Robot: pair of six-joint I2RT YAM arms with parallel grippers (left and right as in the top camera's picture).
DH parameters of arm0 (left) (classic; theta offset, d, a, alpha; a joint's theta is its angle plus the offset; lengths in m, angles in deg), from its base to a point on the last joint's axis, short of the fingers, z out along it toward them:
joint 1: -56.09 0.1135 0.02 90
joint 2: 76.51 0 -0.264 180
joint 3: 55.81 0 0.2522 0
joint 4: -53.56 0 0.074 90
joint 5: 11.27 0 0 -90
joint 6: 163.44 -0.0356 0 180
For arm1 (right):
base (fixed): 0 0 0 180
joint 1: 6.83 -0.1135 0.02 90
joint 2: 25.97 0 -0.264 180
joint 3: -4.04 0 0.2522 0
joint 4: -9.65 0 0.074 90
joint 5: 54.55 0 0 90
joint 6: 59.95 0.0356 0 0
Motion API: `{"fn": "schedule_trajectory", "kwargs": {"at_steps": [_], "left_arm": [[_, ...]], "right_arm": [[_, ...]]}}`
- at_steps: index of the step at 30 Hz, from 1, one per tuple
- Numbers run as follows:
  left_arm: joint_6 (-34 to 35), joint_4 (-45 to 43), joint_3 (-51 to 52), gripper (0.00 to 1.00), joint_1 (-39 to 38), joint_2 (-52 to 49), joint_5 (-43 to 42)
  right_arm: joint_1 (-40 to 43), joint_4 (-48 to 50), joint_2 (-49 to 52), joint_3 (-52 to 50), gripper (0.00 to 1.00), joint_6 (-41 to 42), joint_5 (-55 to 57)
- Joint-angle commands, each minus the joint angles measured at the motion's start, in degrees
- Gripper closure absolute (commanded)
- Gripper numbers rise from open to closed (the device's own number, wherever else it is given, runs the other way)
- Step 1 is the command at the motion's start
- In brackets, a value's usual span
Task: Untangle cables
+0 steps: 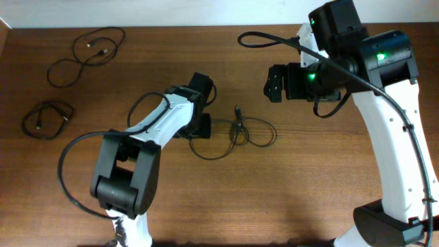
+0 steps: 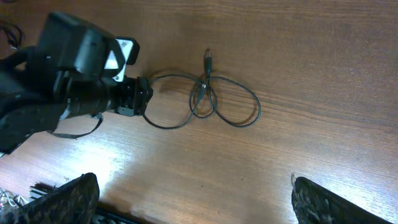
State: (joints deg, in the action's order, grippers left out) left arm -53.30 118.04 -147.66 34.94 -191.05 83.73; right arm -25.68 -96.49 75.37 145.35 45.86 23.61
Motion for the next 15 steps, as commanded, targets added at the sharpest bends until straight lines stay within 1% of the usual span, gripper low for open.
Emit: {"fn": "schedule_trajectory", "kwargs": {"at_steps": [1, 2, 3, 5, 6, 8, 11, 15], "left_arm": [[-0.48, -0.17, 0.39, 0.36, 0.04, -2.38, 0.90], [-0.48, -0.15, 0.39, 0.38, 0.04, -2.64, 0.92], [-0.50, -0.11, 0.39, 0.48, 0.04, -2.78, 1.11], [-0.48, -0.15, 0.39, 0.61, 0.04, -2.78, 1.53], [-0.48, -0.15, 0.39, 0.63, 0.04, -2.78, 1.53], [-0.48, -0.15, 0.39, 0.63, 0.04, -2.78, 1.49], [-0.48, -0.28, 0.39, 0.55, 0.07, -2.78, 1.51], [-0.46, -0.94, 1.57, 0.54, 0.46, -2.78, 1.09]], "right_arm": [[-0.33, 0.17, 0.31, -0.04, 0.01, -0.37, 0.50], [-0.33, 0.20, 0.31, -0.04, 0.01, -0.37, 0.48], [-0.33, 0.20, 0.31, -0.04, 0.02, -0.37, 0.50], [-0.33, 0.20, 0.31, -0.04, 0.02, -0.37, 0.50], [-0.33, 0.20, 0.31, -0.04, 0.02, -0.37, 0.50], [-0.33, 0.17, 0.31, -0.04, 0.01, -0.37, 0.48], [-0.33, 0.11, 0.31, -0.04, 0.01, -0.37, 0.48], [-0.33, -0.63, 0.31, -0.04, 0.01, -0.39, 0.50]]}}
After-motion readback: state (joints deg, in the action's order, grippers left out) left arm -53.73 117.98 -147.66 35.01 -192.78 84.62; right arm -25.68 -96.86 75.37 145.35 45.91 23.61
